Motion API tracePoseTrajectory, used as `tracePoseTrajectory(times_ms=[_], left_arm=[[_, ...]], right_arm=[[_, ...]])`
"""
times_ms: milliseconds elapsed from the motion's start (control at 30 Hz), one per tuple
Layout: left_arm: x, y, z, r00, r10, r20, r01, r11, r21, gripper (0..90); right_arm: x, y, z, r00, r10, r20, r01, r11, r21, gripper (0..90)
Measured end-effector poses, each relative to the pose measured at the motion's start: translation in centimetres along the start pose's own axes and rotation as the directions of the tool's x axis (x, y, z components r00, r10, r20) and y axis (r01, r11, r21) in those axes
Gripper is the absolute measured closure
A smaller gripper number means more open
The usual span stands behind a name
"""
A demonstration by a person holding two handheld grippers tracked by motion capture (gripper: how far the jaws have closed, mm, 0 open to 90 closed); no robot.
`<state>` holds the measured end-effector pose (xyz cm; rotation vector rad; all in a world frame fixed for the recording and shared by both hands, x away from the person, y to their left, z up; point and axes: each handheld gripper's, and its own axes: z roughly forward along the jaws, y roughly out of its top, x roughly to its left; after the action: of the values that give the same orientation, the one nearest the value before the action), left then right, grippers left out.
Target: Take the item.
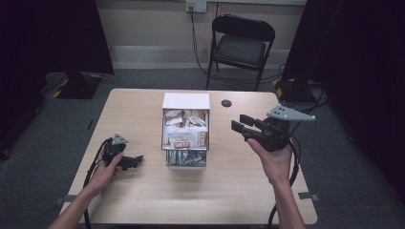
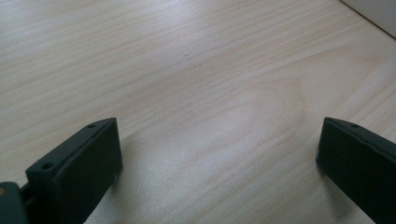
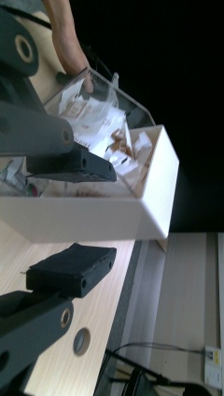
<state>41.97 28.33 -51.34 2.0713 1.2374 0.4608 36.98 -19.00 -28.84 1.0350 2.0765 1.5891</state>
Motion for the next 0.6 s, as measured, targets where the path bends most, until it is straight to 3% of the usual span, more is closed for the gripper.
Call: tracePoseTrajectory(times_ms=[333, 600], left_arm=[[0.0, 0.0, 0.0, 1.0000, 0.000, 0.000, 0.000, 1.0000, 0.000, 0.0], [0.0, 0.0, 0.0, 1.0000, 0.000, 0.000, 0.000, 1.0000, 0.000, 0.0]], right_arm=[[2.4, 1.5, 2.0, 0.9933, -0.042, -0.108, 0.040, 0.999, -0.022, 56.5], [4.1, 1.7, 4.2, 0.9806, -0.079, -0.179, 0.084, 0.996, 0.018, 57.5]])
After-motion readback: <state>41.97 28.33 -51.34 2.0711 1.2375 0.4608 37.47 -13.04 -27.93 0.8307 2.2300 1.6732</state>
